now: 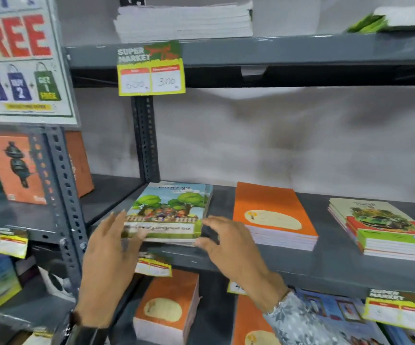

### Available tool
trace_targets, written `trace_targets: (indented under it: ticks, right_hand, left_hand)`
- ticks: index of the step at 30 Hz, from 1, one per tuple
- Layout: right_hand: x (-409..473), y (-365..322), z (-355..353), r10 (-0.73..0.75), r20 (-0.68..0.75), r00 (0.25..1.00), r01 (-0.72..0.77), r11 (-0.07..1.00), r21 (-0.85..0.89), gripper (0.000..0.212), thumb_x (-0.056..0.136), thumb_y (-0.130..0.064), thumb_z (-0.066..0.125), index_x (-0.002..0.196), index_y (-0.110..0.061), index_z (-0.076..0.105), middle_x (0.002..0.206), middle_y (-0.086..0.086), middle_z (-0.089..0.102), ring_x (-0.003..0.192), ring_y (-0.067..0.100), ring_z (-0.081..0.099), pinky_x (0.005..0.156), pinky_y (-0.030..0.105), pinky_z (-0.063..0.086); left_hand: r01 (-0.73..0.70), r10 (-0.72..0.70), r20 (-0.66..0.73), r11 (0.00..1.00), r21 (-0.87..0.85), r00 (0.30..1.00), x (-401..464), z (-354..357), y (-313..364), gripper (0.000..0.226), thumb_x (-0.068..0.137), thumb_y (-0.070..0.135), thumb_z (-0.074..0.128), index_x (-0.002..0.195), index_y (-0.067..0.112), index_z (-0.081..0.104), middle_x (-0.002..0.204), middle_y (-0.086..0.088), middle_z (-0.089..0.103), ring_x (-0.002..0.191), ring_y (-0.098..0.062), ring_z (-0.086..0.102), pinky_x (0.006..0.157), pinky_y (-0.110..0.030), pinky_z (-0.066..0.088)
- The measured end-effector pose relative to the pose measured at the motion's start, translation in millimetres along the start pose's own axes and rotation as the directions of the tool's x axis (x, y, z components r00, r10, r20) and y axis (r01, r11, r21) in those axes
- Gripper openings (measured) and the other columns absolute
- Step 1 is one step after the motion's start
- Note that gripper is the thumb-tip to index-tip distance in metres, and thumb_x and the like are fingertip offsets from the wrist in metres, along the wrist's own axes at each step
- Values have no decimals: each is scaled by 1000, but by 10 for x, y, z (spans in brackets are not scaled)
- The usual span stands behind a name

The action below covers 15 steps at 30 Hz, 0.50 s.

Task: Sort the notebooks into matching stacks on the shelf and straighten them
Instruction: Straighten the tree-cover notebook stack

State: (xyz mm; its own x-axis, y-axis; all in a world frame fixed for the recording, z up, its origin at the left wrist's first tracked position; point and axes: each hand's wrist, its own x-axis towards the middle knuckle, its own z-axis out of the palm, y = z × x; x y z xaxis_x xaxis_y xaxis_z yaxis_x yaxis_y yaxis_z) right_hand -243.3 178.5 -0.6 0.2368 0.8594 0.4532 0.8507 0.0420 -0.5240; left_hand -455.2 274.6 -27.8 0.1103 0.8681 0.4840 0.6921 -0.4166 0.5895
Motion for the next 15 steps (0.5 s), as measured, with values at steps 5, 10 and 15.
trace_targets:
  ticks: [5,10,15]
  right_hand:
    - [104,-116,294,86,28,996,-84,994,-77,60,88,-52,71,139,-23,65,146,-7,62,130,13,59,109,26,42]
    - [179,-193,413,115,-19,993,-116,987,-114,56,87,-54,71,135,-24,69,141,-7,66,124,12,62,107,25,43]
    - [179,-211,503,146,-73,987,-151,985,-78,57,85,-57,72,133,-25,70,139,-11,66,120,8,63,105,26,48]
  left_hand:
    - [-16,17,146,1000,-10,989,181,-57,-273,73,94,58,53,155,18,46,155,-5,51,142,-27,48,111,-43,41]
    - [-29,40,201,998,-54,979,412,-68,-461,80,85,66,47,149,19,55,155,-1,53,145,-23,47,117,-45,41]
    - [-47,84,250,987,-152,965,603,-50,-511,61,93,43,66,147,20,56,147,5,58,126,-10,52,102,-27,43]
